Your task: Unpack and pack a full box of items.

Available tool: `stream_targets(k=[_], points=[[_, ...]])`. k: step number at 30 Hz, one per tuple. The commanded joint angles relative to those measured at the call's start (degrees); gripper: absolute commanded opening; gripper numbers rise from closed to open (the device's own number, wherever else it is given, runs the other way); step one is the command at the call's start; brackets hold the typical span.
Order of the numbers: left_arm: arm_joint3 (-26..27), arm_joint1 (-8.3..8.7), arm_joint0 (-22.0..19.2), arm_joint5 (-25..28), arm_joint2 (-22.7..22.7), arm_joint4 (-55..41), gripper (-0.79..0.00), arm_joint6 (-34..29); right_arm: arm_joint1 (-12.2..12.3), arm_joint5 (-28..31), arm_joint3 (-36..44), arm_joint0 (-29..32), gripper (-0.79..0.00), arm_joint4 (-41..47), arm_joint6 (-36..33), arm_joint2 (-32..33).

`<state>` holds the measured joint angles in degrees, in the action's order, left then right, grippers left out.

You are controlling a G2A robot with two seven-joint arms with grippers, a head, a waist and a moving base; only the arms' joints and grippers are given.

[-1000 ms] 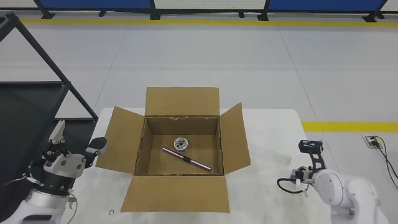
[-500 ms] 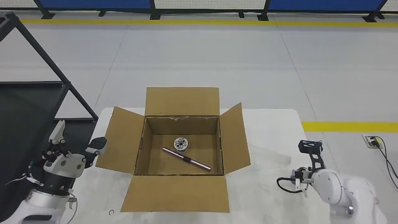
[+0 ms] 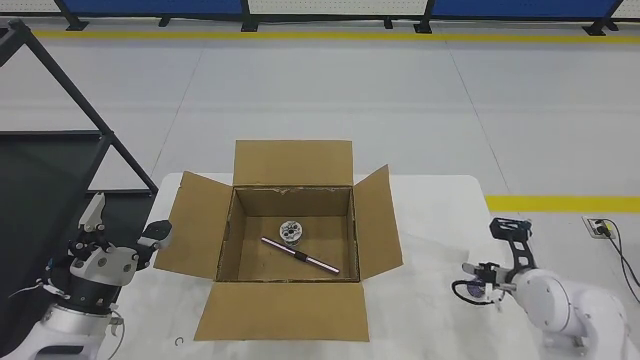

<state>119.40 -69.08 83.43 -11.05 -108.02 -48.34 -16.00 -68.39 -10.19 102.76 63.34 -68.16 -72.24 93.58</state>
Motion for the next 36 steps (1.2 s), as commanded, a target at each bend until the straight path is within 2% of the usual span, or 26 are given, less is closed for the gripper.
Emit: stream_targets(k=[1, 12, 24, 29, 36], points=[[0.00, 0.00, 0.00, 0.00, 0.00, 0.00, 0.000, 0.00, 0.16, 0.72, 2.07, 0.19, 0.000, 0.39, -0.30, 1.04], [0.00, 0.00, 0.00, 0.00, 0.00, 0.00, 0.000, 0.00, 1.12, 4.49, 16.86, 1.42, 0.000, -1.76, -4.37, 3.69], [0.00, 0.00, 0.00, 0.00, 0.00, 0.00, 0.000, 0.00, 1.12, 4.49, 16.86, 1.42, 0.000, -1.76, -4.37, 3.69], [-0.03, -0.02, 0.11, 0.38, 0.09, 0.23, 0.000, 0.30, 1.08, 6.74, 19.21, 2.53, 0.000, 0.41, 0.69, 2.53], [0.02, 0.08, -0.10, 0.16, -1.02, 0.18, 0.000, 1.38, 1.23, 11.59, 23.82, -2.13, 0.000, 0.40, 0.61, -4.20]])
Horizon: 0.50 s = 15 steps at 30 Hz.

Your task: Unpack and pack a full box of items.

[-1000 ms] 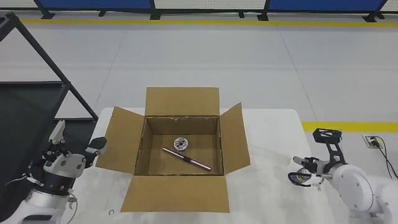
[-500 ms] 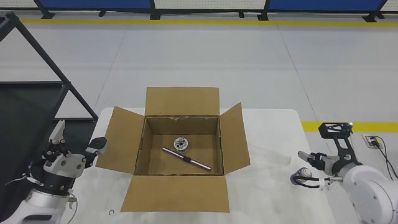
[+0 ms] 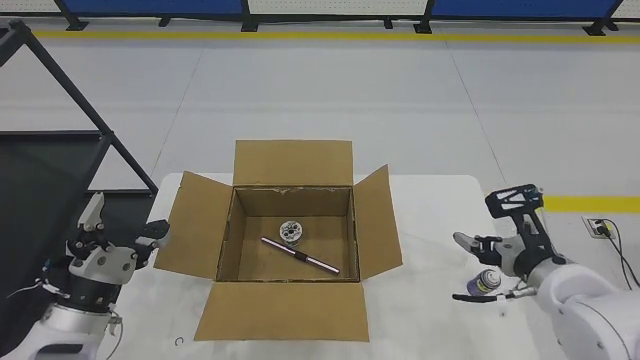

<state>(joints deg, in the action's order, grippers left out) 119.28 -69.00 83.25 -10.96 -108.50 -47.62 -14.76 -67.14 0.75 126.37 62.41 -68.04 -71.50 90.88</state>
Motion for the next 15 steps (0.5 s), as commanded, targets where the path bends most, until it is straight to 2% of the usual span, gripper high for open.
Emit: stream_targets(k=[1, 6, 15], points=[[0.25, 0.01, 0.18, 0.31, -1.09, -0.69, 0.000, 0.36, -0.02, 1.27, 0.19, -2.40, 0.000, -0.09, -0.41, -2.86], [0.65, 0.06, 1.14, 0.60, -3.35, -1.44, 0.000, 0.46, -0.41, 2.09, -1.77, -9.50, 0.000, -0.89, -1.22, -10.49], [2.90, -0.02, 3.96, 1.82, -5.02, -1.87, 0.000, -0.45, -2.08, -1.89, -7.11, -21.61, 0.000, 2.82, -1.08, -21.25]])
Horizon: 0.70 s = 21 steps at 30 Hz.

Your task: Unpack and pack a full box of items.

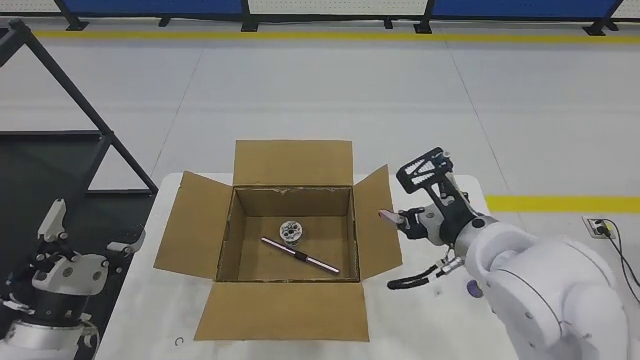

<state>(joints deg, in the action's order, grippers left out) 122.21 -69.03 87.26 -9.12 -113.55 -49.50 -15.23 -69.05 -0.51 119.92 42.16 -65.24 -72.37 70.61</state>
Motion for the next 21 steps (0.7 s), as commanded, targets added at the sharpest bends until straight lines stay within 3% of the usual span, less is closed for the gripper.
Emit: stream_targets(k=[1, 17, 21], points=[[-0.04, 0.00, -0.04, -0.02, 0.02, 0.01, 0.000, 0.02, -0.21, -0.84, -0.82, -1.70, 0.000, -0.19, -0.37, -1.24], [-0.13, -0.01, -0.05, 0.08, 0.02, 0.05, 0.000, 0.17, -0.21, -0.84, -0.82, -1.70, 0.000, -0.19, -0.37, -1.24], [-0.93, 0.04, -0.97, -0.49, 0.50, 0.84, 0.000, 1.94, -0.57, 2.11, -2.53, -2.54, 0.000, 0.01, 3.54, -4.61]])
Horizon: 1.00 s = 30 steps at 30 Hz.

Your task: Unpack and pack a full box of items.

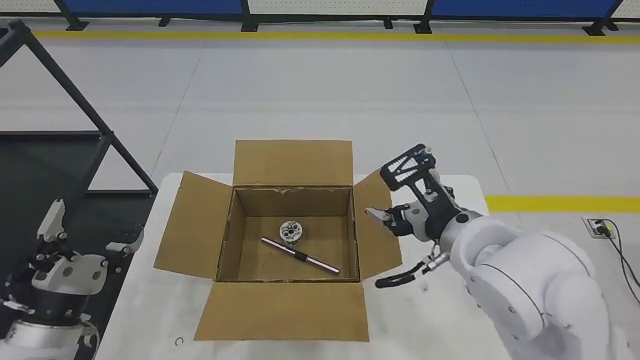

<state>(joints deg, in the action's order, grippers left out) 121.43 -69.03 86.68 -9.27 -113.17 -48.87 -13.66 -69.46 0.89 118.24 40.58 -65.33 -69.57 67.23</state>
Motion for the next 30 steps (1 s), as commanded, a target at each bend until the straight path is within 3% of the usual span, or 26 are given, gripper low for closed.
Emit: stream_targets(k=[1, 15, 26, 30], points=[[-0.43, 0.07, -0.68, -0.53, 0.16, 0.25, 0.000, 0.48, -0.37, 1.29, -2.07, -2.26, 0.000, -0.11, 0.69, -2.69], [-3.19, 0.17, -1.21, -1.10, -1.81, -0.71, 0.000, 2.64, -7.33, 0.78, -30.02, -23.87, 0.000, 8.50, 3.71, -23.73], [-2.45, 0.12, -0.58, -1.19, -1.10, -0.79, 0.000, 2.42, -14.49, 0.89, -48.88, -28.29, 0.000, 17.08, 14.00, -35.00], [-2.45, 0.12, -0.58, -1.19, -1.10, -0.79, 0.000, 2.42, -14.49, 0.89, -48.88, -28.29, 0.000, 17.08, 14.00, -35.00]])
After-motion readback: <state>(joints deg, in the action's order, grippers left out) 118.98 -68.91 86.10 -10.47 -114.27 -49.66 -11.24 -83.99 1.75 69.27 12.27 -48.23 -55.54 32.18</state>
